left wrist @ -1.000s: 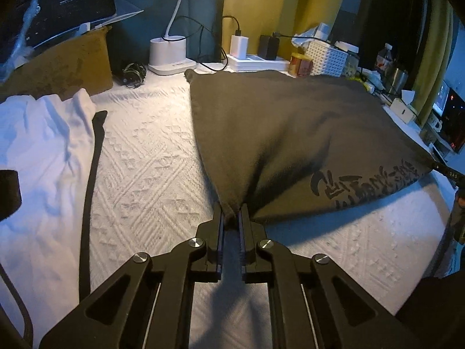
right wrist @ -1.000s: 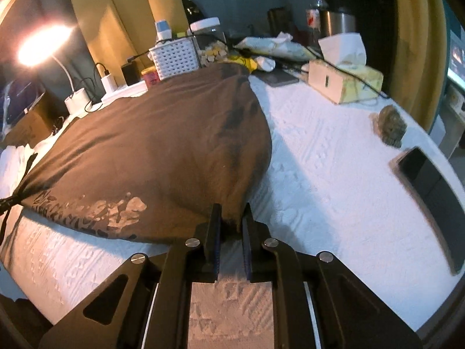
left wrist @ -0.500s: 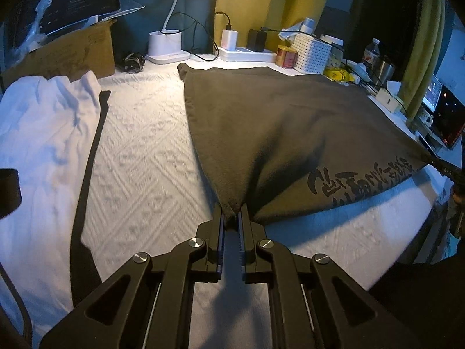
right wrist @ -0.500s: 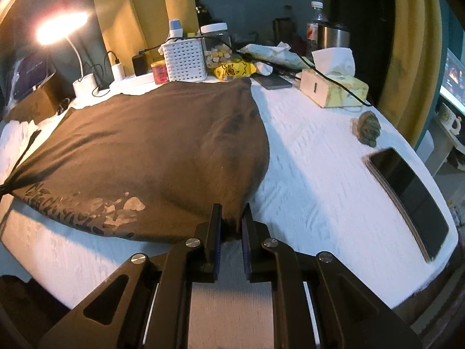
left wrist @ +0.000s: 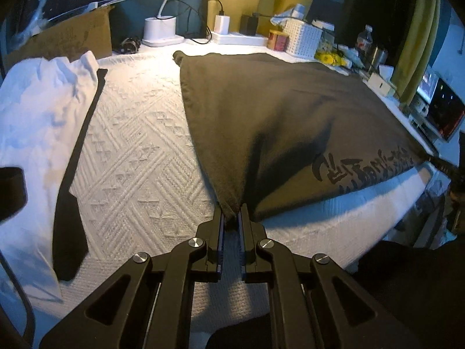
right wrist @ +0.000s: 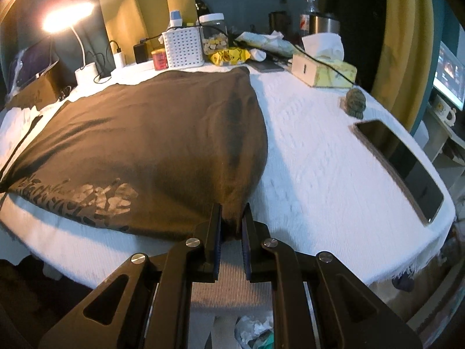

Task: Fold small clothes
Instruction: 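Open both grippers and lift them off the folded shirt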

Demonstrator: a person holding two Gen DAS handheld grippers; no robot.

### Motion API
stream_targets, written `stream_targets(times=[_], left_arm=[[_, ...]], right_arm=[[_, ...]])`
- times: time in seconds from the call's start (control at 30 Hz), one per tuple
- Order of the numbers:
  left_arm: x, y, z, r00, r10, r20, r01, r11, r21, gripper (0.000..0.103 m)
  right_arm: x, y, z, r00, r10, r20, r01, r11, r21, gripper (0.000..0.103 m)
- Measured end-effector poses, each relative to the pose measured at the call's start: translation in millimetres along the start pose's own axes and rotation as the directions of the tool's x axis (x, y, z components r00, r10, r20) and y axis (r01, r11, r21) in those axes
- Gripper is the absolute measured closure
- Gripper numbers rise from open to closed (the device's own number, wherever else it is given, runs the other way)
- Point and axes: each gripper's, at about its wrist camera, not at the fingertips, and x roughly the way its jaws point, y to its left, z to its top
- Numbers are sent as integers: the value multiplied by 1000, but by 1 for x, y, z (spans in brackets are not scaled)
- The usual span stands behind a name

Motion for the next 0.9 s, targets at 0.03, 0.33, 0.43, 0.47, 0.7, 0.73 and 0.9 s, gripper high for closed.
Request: stream_targets(times=[0.03, 0.33, 0.43, 0.47, 0.7, 0.73, 0.9], left_arm=[[0, 1, 0, 1000, -2, 1, 2, 1000, -11, 95], [-5, 5, 6, 999, 53, 8, -53, 998, -15, 53], [-9, 15, 11, 997, 73, 36, -72, 996, -52, 32], [-8, 17, 12, 997, 74, 36, -71, 996, -60, 32], [3, 20, 29, 995, 94, 23, -92, 994, -63, 32], [6, 19, 33, 995, 98, 21, -96, 993, -60, 32], [15, 22, 49, 994, 108, 19, -106, 993, -57, 32]], right_arm=[[0, -2, 0, 1000, 8, -1, -8, 1000, 10, 90], [-1, -4, 0, 1000, 13, -13, -12, 1000, 13, 86], [-4, -3, 4, 1000, 0, -5, 0, 1000, -4, 83], [-5, -3, 6, 1000, -5, -1, 5, 1000, -9, 81], [-4, -1, 21, 1000, -27, 13, 27, 1000, -12, 69], [-2, 0, 23, 1000, -28, 10, 28, 1000, -11, 69], [9, 4, 33, 1000, -25, -5, 25, 1000, -4, 69]])
